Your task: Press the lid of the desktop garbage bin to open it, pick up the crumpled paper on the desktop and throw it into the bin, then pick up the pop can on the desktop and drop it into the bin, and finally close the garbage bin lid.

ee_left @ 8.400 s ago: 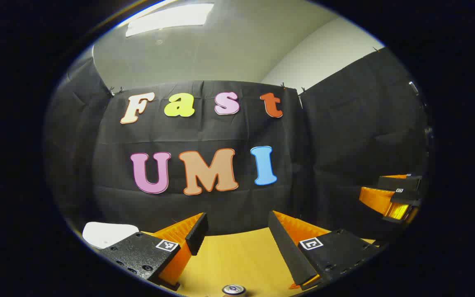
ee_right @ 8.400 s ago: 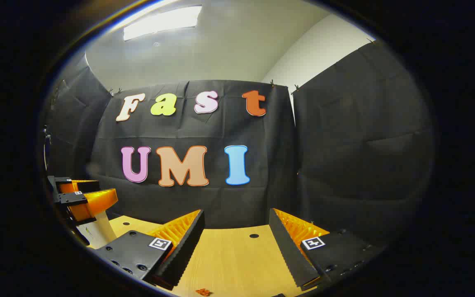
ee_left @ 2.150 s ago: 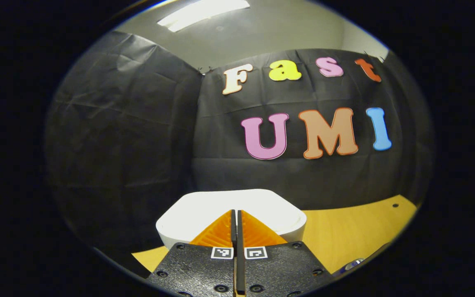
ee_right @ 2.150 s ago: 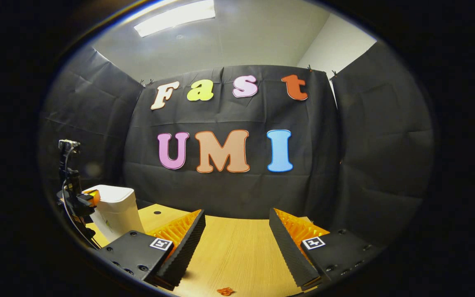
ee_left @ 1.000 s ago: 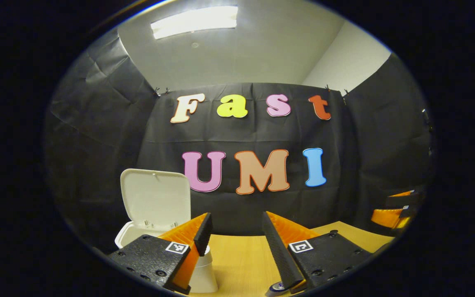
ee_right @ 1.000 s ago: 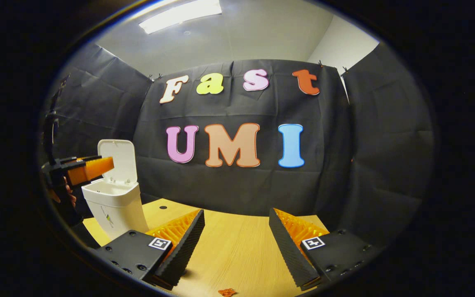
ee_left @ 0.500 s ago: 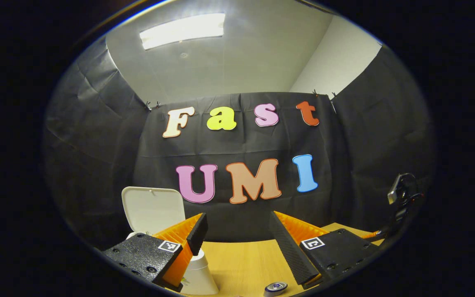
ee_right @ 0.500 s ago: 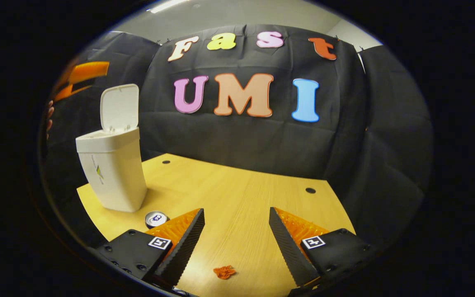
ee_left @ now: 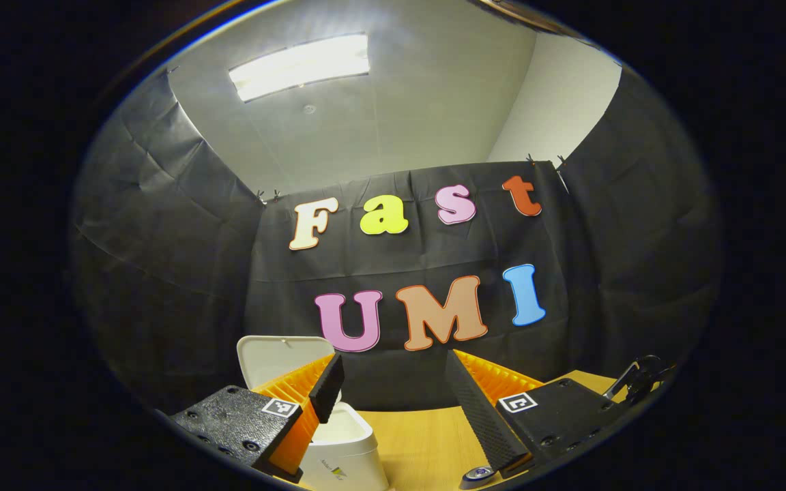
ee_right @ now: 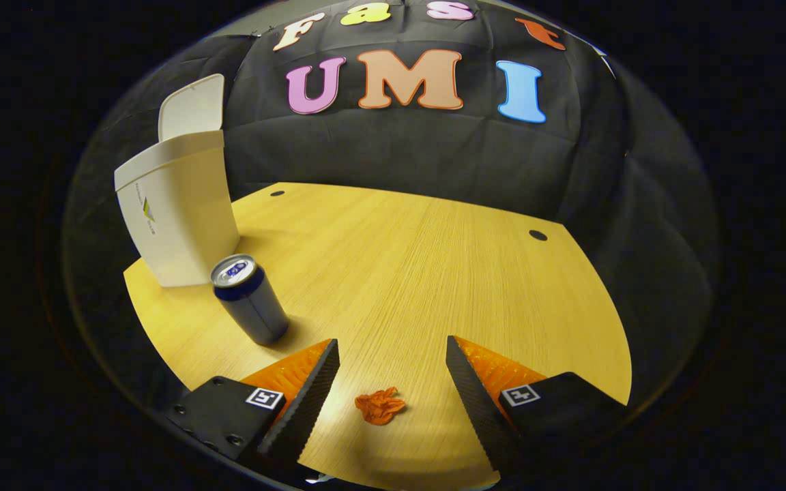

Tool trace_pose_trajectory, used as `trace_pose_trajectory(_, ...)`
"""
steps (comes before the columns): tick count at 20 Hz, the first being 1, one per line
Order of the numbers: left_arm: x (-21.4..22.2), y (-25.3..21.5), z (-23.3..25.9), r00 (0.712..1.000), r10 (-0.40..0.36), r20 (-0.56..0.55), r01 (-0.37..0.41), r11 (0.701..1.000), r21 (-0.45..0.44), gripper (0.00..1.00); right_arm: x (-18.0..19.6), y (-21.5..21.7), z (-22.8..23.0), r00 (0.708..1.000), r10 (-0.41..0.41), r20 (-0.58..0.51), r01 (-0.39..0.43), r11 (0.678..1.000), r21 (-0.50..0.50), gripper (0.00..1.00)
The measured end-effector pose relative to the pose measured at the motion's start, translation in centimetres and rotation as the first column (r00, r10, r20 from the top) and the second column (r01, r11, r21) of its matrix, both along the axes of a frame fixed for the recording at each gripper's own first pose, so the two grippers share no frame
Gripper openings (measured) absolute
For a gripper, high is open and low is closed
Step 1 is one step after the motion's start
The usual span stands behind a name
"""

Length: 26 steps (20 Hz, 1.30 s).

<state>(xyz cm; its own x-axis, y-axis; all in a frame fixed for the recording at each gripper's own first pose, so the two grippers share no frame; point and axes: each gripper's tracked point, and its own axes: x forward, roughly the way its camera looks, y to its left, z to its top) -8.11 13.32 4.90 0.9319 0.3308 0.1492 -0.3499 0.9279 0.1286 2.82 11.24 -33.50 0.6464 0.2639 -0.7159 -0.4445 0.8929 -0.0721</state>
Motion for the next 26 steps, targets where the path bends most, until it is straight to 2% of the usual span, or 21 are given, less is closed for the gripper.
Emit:
trace_pose_trajectory(3,-0.4,0.3,0.3,1.000,0.012,-0.005,-0.012,1.000,0.010,0.90,-1.2,-0.9,-2.5,0.998,-0.002,-0.062,-0.001,0.999,-0.052,1.00)
trace_pose_trajectory(7,-0.7,0.6,0.1,1.000,0.022,-0.011,-0.022,1.000,0.003,0.90,-2.6,-1.5,-5.1,0.990,-0.012,-0.142,0.003,0.998,-0.062,0.99)
trace_pose_trajectory(8,-0.7,0.8,-0.1,1.000,0.025,-0.014,-0.025,1.000,0.001,0.90,-2.9,-1.4,-5.7,0.987,-0.015,-0.163,0.005,0.998,-0.060,0.90)
trace_pose_trajectory(9,-0.6,0.9,-0.2,1.000,0.026,-0.017,-0.026,1.000,-0.002,0.90,-3.2,-1.3,-6.2,0.983,-0.020,-0.180,0.010,0.998,-0.056,0.87)
trace_pose_trajectory(10,-0.6,0.9,-0.2,0.999,0.026,-0.020,-0.026,1.000,-0.004,0.90,-3.4,-1.4,-6.6,0.980,-0.022,-0.198,0.013,0.999,-0.048,0.75)
trace_pose_trajectory(11,-0.6,0.9,-0.4,0.999,0.026,-0.027,-0.026,1.000,-0.006,0.90,-3.6,-1.6,-6.7,0.976,-0.028,-0.217,0.018,0.999,-0.048,0.71)
trace_pose_trajectory(13,-0.7,0.8,-0.5,0.999,0.026,-0.034,-0.026,1.000,-0.005,0.90,-3.6,-1.6,-6.5,0.974,-0.032,-0.224,0.026,0.999,-0.027,0.42)
trace_pose_trajectory(14,-0.8,0.7,-0.4,0.999,0.026,-0.033,-0.027,1.000,-0.007,0.90,-3.8,-1.4,-6.6,0.972,-0.027,-0.232,0.021,0.999,-0.026,0.34)
trace_pose_trajectory(15,-0.7,0.8,-0.4,0.999,0.024,-0.032,-0.025,1.000,-0.012,0.90,-3.7,-1.1,-6.6,0.974,-0.021,-0.225,0.016,1.000,-0.026,0.30)
trace_pose_trajectory(16,-0.6,0.8,-0.5,0.999,0.024,-0.032,-0.025,1.000,-0.017,0.90,-3.6,-1.3,-6.2,0.977,-0.020,-0.211,0.012,0.999,-0.041,0.15)
trace_pose_trajectory(18,-0.7,0.9,-0.6,0.999,0.028,-0.033,-0.029,0.999,-0.026,0.90,-3.8,-1.2,-6.3,0.978,0.009,-0.207,-0.020,0.999,-0.049,0.05)
trace_pose_trajectory(20,-1.0,1.3,-0.8,0.999,0.036,-0.034,-0.037,0.999,-0.031,0.90,-4.0,-0.6,-5.1,0.979,0.049,-0.197,-0.060,0.997,-0.051,0.05)
trace_pose_trajectory(22,-1.3,1.7,-0.8,0.998,0.047,-0.036,-0.049,0.998,-0.035,0.90,-3.0,0.6,-2.7,0.987,0.077,-0.141,-0.081,0.996,-0.024,0.05)
trace_pose_trajectory(25,-1.8,2.1,-1.2,0.997,0.062,-0.038,-0.064,0.997,-0.049,0.90,-0.6,3.7,2.5,0.993,0.107,-0.048,-0.104,0.993,0.052,0.04)
trace_pose_trajectory(26,-2.1,2.3,-1.3,0.997,0.069,-0.040,-0.071,0.996,-0.053,0.93,0.1,5.0,4.3,0.993,0.119,-0.013,-0.118,0.990,0.082,0.04)
